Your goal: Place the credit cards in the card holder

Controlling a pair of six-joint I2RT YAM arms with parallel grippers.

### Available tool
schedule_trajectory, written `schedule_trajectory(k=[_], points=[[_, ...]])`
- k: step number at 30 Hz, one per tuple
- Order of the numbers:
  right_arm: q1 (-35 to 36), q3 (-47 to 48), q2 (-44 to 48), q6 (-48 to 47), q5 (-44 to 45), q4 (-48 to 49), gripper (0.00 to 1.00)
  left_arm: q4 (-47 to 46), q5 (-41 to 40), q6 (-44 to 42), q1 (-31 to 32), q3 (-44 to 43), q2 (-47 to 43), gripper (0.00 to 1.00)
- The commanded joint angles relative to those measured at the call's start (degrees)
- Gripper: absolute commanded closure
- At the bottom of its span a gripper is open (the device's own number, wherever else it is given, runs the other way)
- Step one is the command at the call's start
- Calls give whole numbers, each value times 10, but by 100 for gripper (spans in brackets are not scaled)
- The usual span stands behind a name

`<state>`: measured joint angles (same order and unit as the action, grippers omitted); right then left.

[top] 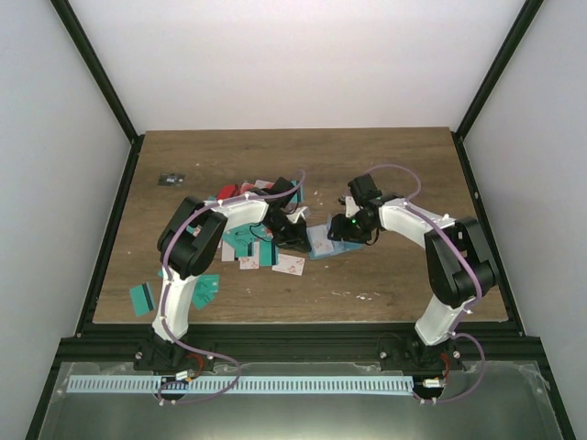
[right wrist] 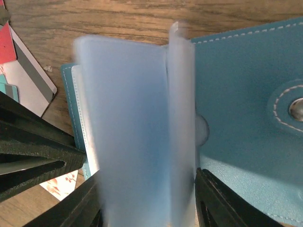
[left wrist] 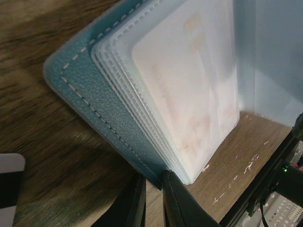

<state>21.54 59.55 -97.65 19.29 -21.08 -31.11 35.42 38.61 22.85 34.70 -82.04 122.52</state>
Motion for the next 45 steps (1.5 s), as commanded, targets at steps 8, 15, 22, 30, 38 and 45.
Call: schedule_trajectory(k=[8, 15, 22, 30, 38, 45], points=[[27, 80, 11, -10, 120, -78, 44, 0, -18, 4, 12, -7, 17, 86], [35, 88, 6, -11, 136, -88, 43, 0, -18, 4, 12, -9, 15, 86], [41, 80, 4, -10, 121, -79, 43, -1, -20, 4, 13, -9, 15, 86], [55, 55, 20, -21, -6, -13, 45, -3, -22, 5, 15, -9, 13, 89], [62, 67, -27, -2, -72, 21, 45, 7, -46, -2, 14, -10, 0, 89], [65, 133, 12, -8, -32, -36, 44, 49, -107, -23, 11, -5, -62, 88]])
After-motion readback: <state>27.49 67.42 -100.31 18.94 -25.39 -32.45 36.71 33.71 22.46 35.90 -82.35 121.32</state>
